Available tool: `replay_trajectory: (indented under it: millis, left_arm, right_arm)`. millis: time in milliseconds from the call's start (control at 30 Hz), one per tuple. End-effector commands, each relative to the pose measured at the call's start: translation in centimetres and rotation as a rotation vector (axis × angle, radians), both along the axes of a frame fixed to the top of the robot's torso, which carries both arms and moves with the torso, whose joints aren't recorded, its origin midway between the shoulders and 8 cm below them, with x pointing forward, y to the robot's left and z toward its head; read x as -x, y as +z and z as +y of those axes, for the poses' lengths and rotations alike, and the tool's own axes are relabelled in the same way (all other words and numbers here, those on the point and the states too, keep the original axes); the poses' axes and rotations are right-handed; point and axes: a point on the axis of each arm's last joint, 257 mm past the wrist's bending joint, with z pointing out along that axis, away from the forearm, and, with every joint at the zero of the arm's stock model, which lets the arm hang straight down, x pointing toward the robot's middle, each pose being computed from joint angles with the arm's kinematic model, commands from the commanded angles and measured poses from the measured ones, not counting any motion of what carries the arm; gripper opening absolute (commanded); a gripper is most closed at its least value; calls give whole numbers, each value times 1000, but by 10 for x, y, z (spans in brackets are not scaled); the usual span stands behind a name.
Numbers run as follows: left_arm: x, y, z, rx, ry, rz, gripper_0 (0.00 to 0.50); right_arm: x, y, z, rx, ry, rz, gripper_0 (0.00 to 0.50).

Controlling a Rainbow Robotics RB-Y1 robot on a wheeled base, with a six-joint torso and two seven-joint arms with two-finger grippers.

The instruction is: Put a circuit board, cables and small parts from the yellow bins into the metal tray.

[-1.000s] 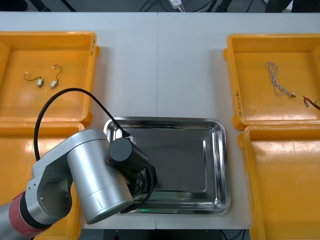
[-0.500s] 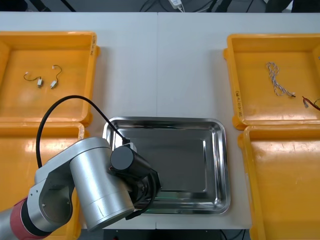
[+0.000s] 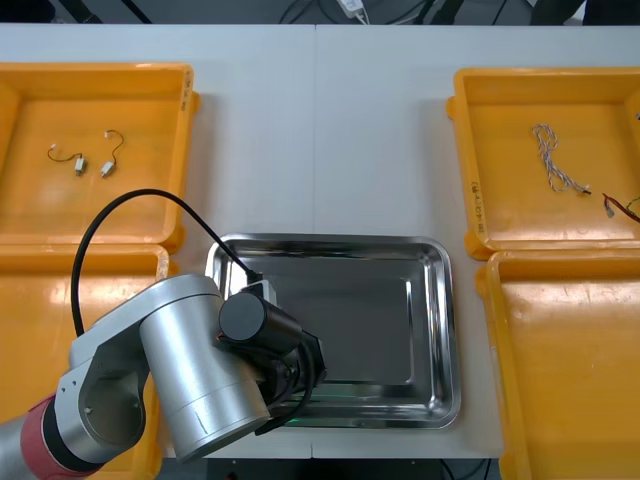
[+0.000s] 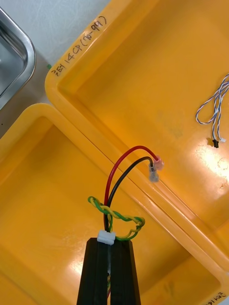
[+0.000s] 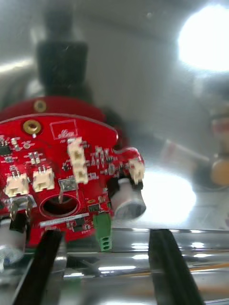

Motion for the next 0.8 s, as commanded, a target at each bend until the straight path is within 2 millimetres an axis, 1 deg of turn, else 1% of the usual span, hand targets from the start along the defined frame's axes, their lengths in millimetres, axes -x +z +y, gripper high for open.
replay_trajectory:
  millis: [33, 367, 433, 500, 600, 800]
  left_arm:
    - [6, -3, -5, 38, 51, 11, 500]
    - [3, 0, -10, 64, 58, -2, 500]
    - [-2, 2, -8, 64, 64, -10, 500]
    - [-5, 4, -6, 64, 68, -14, 500]
    - [-14, 11, -3, 64, 71, -35, 500]
    - [-36, 32, 2, 71, 65, -76, 500]
  right_arm:
    - [-4, 20, -7, 4, -29, -37, 0]
    - [-5, 21, -7, 3, -30, -37, 0]
    - [-4, 19, -5, 2, -21, -32, 0]
    - [-2, 16, 0, 3, -4, -22, 0]
    - [-1, 14, 12, 19, 39, -17, 0]
    - [3, 13, 43, 63, 126, -28, 0]
